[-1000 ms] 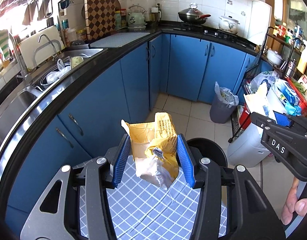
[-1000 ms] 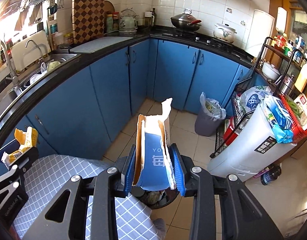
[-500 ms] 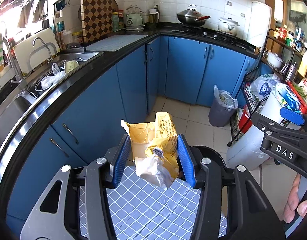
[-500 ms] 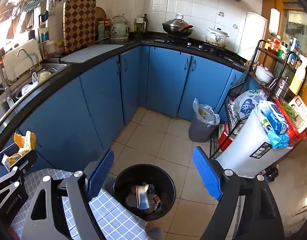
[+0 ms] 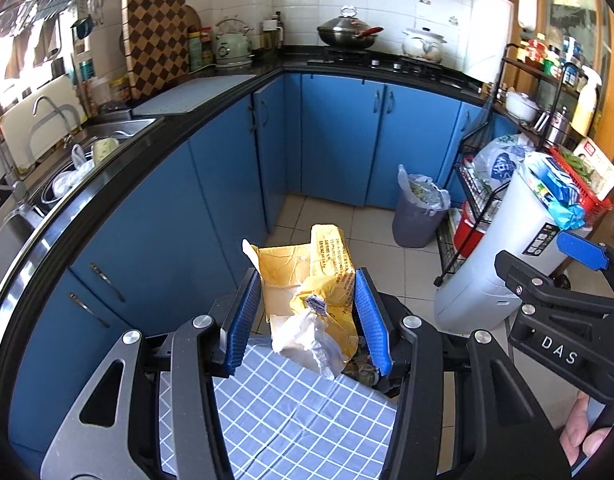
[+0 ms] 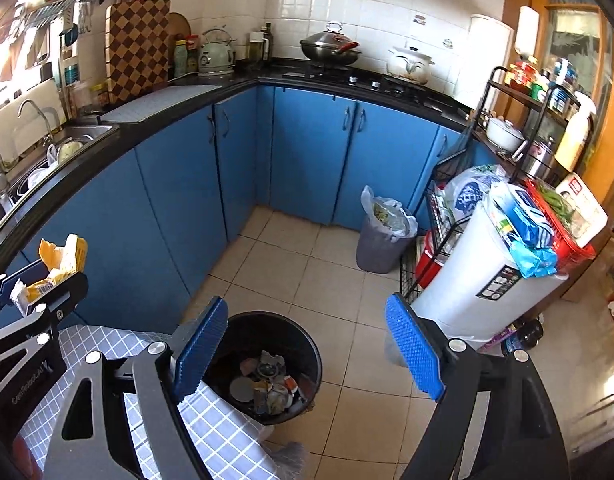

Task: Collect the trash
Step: 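Carry both over the bin, open the right tool, then the left tool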

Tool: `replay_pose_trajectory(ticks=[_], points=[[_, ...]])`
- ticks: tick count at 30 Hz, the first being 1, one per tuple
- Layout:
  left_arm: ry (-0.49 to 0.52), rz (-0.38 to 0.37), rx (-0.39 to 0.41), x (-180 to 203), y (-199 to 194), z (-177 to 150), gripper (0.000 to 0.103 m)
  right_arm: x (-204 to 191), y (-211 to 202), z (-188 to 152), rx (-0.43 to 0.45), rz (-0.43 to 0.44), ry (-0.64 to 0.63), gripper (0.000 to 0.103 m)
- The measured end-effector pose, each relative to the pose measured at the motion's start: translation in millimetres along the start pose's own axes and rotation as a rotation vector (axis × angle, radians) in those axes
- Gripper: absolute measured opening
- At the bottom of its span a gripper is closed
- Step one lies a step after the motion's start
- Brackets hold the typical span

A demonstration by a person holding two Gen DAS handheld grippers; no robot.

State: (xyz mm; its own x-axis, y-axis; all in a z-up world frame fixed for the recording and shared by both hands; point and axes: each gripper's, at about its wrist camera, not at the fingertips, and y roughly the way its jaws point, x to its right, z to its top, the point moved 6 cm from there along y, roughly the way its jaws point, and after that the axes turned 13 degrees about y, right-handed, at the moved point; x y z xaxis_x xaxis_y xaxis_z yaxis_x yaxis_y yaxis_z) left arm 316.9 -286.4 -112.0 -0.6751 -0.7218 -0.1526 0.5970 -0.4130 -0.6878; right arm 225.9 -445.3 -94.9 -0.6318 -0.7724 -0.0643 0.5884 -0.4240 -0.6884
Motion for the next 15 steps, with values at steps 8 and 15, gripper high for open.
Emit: replay_pose_trajectory(ticks=[8, 15], points=[[0.029, -0.026, 0.004, 23, 2, 7, 0.05, 20, -5, -4, 0.003, -0.016, 0.023, 0.079], [0.053, -0.028, 0.012, 33, 4, 16, 0.05, 27, -8, -8, 0.003, -0.021, 0.038, 0.079]])
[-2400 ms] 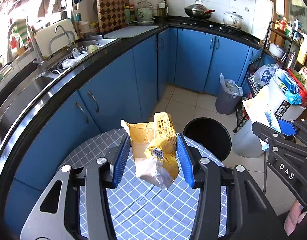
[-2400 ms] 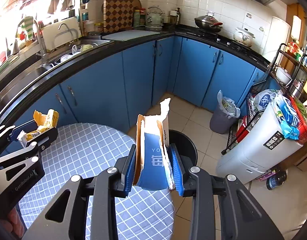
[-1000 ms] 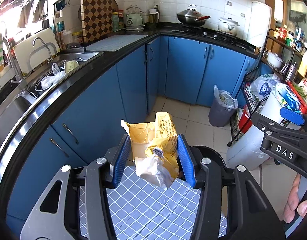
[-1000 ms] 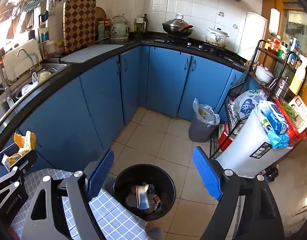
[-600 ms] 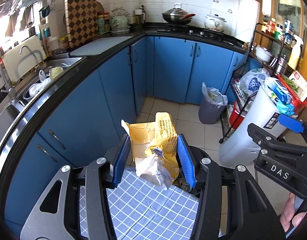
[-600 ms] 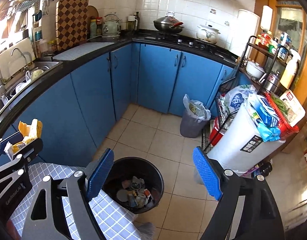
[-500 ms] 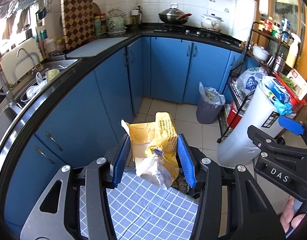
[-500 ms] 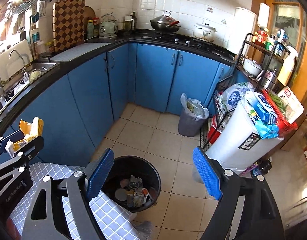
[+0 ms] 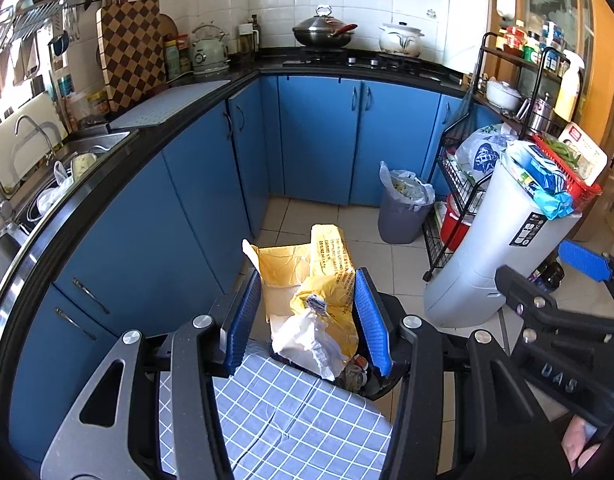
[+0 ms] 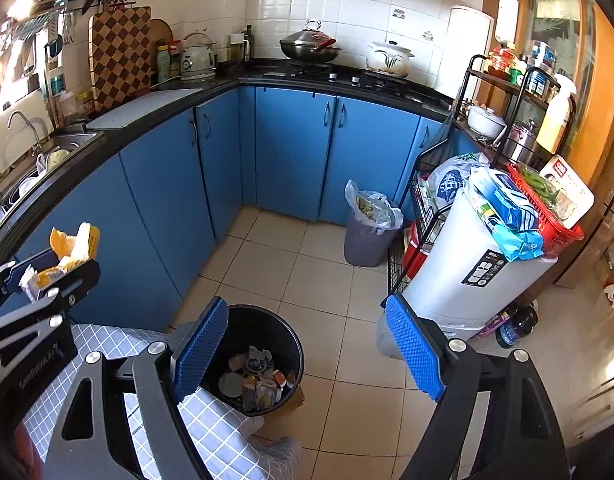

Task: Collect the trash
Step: 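Carry both over the bin, open the right tool, then the left tool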

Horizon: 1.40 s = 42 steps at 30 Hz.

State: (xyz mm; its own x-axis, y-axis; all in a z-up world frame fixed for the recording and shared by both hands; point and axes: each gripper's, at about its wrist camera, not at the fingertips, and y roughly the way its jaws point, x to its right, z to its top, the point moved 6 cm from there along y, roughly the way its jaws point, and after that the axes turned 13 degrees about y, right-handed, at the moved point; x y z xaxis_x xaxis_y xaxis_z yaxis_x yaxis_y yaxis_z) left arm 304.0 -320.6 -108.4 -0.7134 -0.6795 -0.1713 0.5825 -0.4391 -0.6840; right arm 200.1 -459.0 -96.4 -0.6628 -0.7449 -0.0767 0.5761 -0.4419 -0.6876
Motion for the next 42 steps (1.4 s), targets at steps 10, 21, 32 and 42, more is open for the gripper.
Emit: replay_pose_trajectory(ticks=[10, 21, 32, 42], points=[[0.033, 0.008, 0.025, 7, 16, 34, 0.055, 13, 5, -3, -0.004, -0.016, 0.019, 0.079], [0.019, 0.02, 0.06, 5, 30, 48, 0.094, 17, 17, -9, -0.021, -0.038, 0.029, 0.079], [-0.012, 0.028, 0.006, -11, 34, 18, 0.1, 3, 24, -14, -0.054, -0.005, 0.037, 0.079], [-0.049, 0.052, -0.012, -23, 25, 4, 0.1, -8, 13, -10, -0.039, 0.027, 0.025, 0.088]])
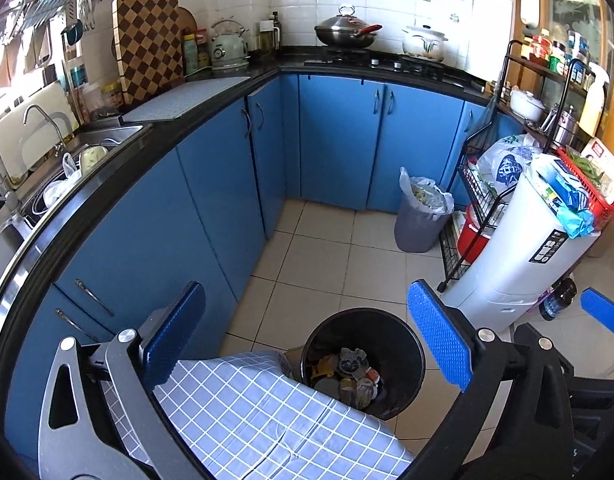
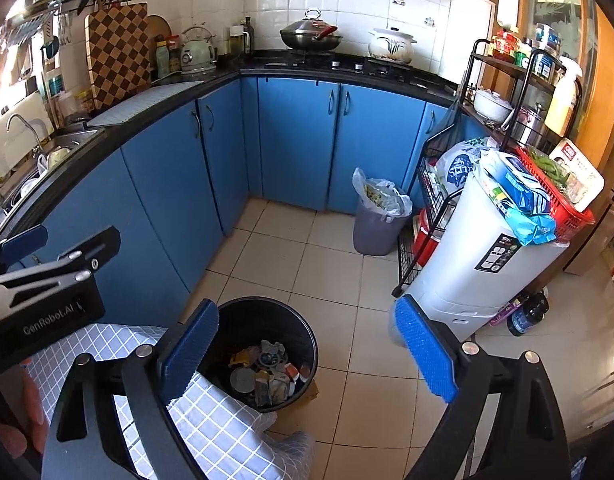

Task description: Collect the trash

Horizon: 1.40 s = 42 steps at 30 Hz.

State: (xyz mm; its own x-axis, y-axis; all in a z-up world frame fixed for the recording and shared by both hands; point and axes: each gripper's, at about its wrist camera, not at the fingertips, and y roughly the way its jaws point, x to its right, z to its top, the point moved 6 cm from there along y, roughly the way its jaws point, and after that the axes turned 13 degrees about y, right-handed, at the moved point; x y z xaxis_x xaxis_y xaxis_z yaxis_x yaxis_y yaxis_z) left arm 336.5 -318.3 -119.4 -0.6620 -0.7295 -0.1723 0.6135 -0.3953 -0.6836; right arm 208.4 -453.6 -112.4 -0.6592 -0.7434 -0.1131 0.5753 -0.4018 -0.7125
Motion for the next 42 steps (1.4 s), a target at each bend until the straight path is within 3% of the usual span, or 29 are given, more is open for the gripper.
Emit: replay_pose_trajectory(ticks=[32, 38, 42], points=[[-0.058, -0.014, -0.036, -3, -23, -31, 0.1, -12, -10, -22, -0.034, 0.055, -0.037, 0.088], [-0.056, 0.033, -0.065, -6, -21, -36, 0.1, -17, -8, -25, -0.041, 0.059, -0.046, 0.088], [-0.062, 0.024, -0.056, -6, -23, -36, 0.1, -20, -9, -25, -0.038, 0.061, -0.053, 0.088]])
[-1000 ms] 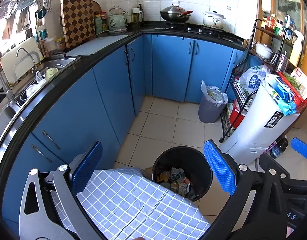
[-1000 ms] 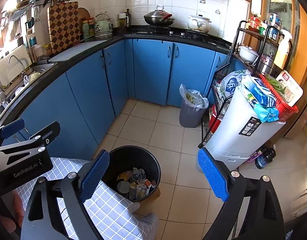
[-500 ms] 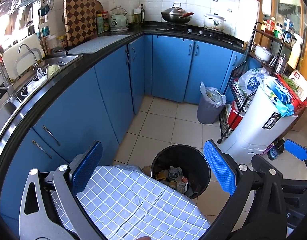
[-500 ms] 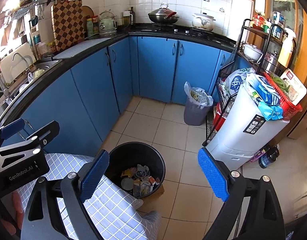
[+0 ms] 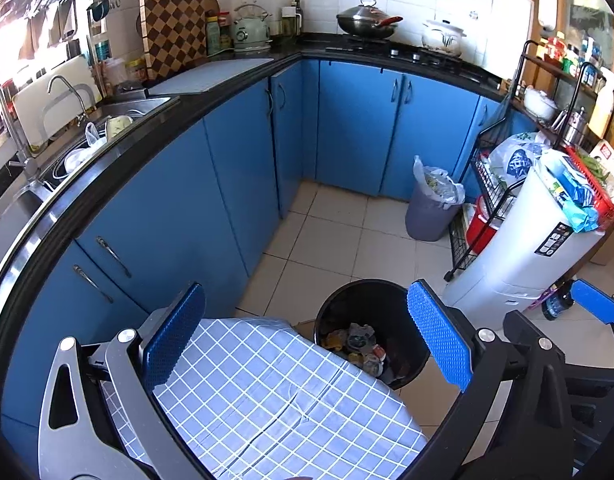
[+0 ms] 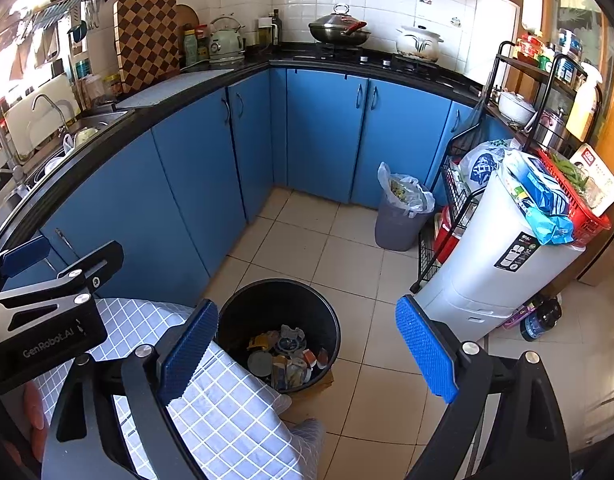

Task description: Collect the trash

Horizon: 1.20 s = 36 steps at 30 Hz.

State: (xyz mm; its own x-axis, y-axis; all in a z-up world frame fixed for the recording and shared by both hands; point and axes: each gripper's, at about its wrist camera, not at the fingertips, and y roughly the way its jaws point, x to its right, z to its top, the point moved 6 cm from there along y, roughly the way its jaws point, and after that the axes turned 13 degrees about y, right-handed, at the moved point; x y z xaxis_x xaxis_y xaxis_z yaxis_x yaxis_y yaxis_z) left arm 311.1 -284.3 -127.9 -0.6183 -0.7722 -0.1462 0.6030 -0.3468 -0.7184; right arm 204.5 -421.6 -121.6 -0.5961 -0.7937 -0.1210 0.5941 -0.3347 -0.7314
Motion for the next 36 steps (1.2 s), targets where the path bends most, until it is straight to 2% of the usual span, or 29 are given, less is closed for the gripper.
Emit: replay_pose_trajectory(ticks=[36], points=[[-0.035, -0.035, -0.002, 2.1, -4.2, -3.7, 0.1, 4.3, -10.2, 2.9, 0.014, -0.013, -0.009, 0.088]])
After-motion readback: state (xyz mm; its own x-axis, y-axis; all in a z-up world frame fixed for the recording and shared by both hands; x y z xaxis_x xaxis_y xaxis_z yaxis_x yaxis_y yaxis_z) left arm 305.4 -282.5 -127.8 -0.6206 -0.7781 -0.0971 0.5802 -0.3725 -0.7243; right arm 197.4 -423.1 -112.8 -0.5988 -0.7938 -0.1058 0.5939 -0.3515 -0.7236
